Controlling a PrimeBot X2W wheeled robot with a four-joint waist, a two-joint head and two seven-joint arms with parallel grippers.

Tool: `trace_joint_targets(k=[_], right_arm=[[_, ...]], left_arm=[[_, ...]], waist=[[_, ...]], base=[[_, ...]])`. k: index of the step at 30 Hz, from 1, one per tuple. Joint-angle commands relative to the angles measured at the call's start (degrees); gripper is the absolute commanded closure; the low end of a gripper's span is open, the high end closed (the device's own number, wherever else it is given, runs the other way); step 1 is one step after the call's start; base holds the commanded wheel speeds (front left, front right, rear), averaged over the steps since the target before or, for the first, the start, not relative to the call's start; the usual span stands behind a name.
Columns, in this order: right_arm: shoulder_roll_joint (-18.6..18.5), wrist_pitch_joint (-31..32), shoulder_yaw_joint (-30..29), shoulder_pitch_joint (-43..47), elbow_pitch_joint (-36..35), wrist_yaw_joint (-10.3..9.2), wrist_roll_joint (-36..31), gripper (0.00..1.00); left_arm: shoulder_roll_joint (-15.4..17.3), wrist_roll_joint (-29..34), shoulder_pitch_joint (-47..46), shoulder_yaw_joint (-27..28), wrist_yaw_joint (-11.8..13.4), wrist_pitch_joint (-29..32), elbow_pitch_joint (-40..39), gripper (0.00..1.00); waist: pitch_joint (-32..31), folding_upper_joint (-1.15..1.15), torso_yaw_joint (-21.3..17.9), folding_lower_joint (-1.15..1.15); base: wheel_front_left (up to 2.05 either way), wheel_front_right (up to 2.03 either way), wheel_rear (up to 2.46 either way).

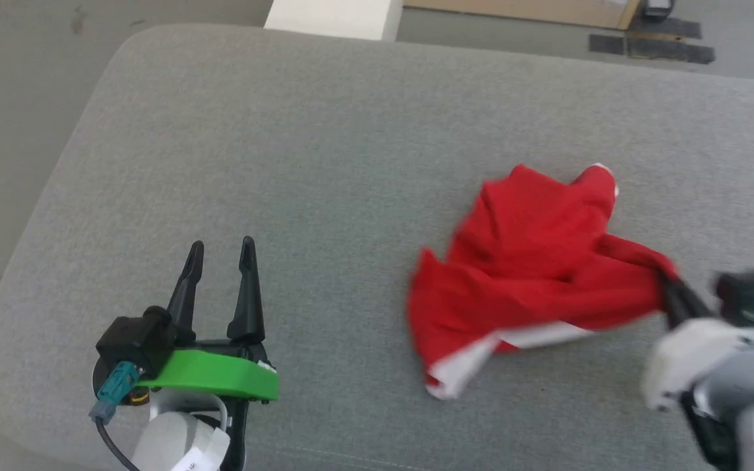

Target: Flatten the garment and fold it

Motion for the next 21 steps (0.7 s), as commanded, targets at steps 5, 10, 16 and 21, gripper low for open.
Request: trace_joint_targets(k=[5,10,16,21], right_arm=[[-0.1,2.1,-9.4,6.1,-2.3,-0.09,-0.2,1.0],[-0.1,6.9,-11.1,9.5,1.7,-0.09,2.3,1.0],[-0.1,-1.7,-9.4,8.0,3.3,-0.09,5.1,0.0],[-0.1,-16.9,-8.6,6.7,1.9,-0.09,4.2,0.0]], left_arm=[[-0.1,1.0,0.6,0.4,-0.5,-0.2,0.4,0.0],[-0.1,1.3,1.0,0.3,-0.9,-0.2,0.7,0.0],[-0.1,1.8,1.0,-0.3,-1.4,-0.2,1.5,0.0],[-0.1,0.8,1.0,-2.4,-1.9,-0.2,2.3,0.0]], waist=[[-2.5,0.0,-3.6,0.0],[-3.1,0.0,-5.8,0.0],[-4.2,0.0,-7.6,0.0],[-5.7,0.0,-8.9,0.0]], base=[[0.0,0.0,0.0],[0.0,0.0,0.0],[0.0,0.0,0.0],[0.0,0.0,0.0]])
